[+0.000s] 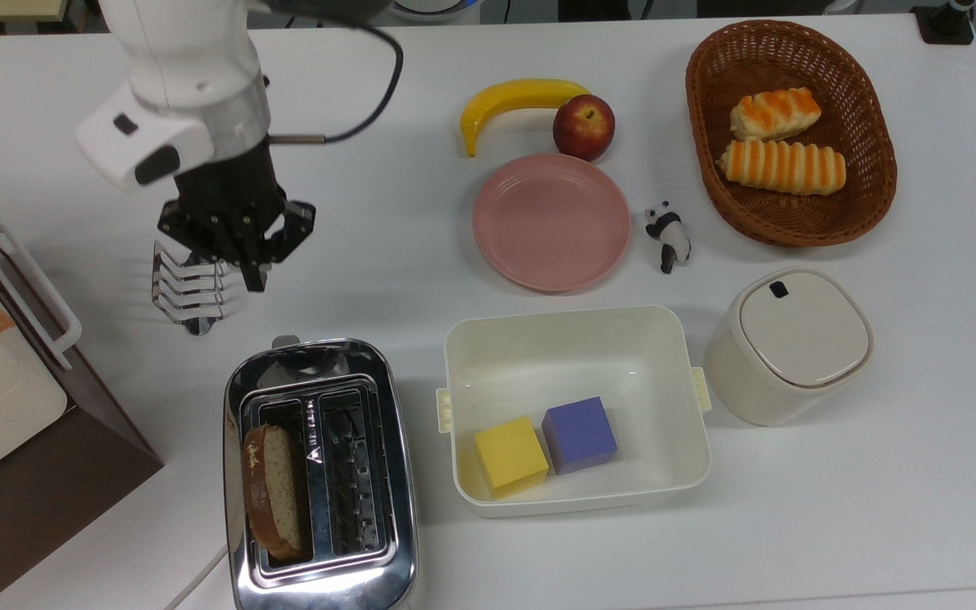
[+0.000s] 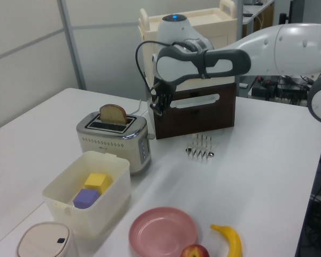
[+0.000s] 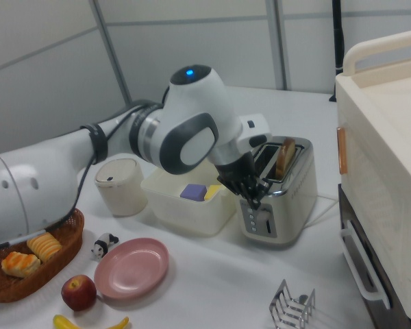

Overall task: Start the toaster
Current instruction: 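Lower the closed gripper onto the toaster lever, pushing it down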

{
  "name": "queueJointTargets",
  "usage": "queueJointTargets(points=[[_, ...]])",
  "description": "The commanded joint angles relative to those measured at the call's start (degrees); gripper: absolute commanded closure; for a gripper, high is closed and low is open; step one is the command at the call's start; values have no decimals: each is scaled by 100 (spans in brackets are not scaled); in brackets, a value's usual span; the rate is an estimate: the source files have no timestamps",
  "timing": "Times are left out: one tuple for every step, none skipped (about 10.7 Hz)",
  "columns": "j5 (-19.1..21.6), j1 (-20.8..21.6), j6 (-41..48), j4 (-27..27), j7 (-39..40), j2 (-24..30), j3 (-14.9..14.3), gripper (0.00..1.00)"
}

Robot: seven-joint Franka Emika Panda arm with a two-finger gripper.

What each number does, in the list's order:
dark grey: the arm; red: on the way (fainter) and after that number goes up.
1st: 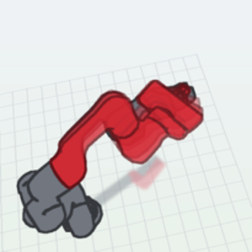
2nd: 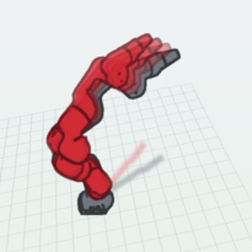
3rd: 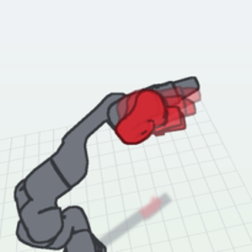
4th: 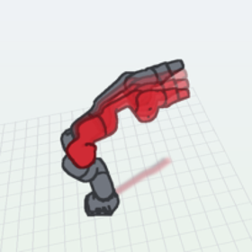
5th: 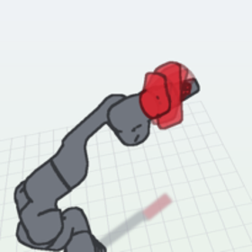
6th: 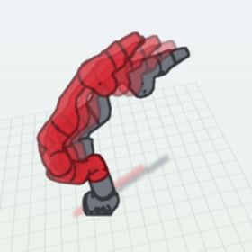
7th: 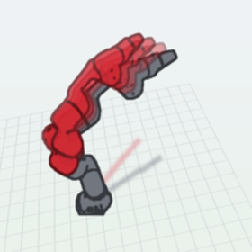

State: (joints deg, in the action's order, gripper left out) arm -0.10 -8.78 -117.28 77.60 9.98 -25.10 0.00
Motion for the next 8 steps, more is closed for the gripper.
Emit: queueJointTargets(points=[[124, 34, -382, 98, 22, -223, 8, 100], [150, 34, -435, 98, 91, -302, 9, 100], [220, 34, -506, 98, 118, -364, 9, 100], [238, 43, -567, 98, 119, -373, 9, 100], [239, 43, -585, 98, 119, -425, 9, 100], [230, 52, -594, 98, 119, -469, 26, 100], [221, 52, -594, 98, 127, -513, 52, 100], [221, 52, -603, 98, 127, -548, 53, 100]])
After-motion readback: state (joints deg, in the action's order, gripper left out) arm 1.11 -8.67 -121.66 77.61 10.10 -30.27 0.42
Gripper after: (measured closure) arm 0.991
